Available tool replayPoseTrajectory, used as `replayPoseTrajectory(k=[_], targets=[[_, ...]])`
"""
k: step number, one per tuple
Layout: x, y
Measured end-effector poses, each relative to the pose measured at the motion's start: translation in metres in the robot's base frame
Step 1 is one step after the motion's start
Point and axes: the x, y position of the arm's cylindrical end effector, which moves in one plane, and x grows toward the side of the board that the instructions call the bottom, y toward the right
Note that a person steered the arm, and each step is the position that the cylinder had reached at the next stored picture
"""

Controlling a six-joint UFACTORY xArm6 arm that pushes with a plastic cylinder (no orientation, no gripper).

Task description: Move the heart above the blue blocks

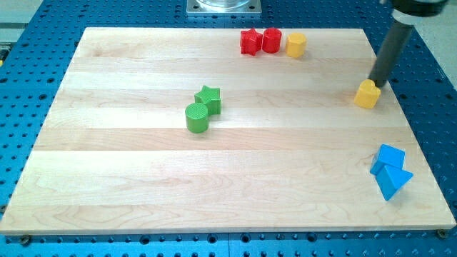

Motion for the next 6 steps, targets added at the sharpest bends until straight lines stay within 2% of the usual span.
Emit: replayPoseTrajectory(k=[1, 2, 3, 4, 5, 6], targets=[[0.036, -0.065], [-0.008, -0.051], [-0.016, -0.188], [0.064, -0.238], [0.082, -0.163], [0.063, -0.110]])
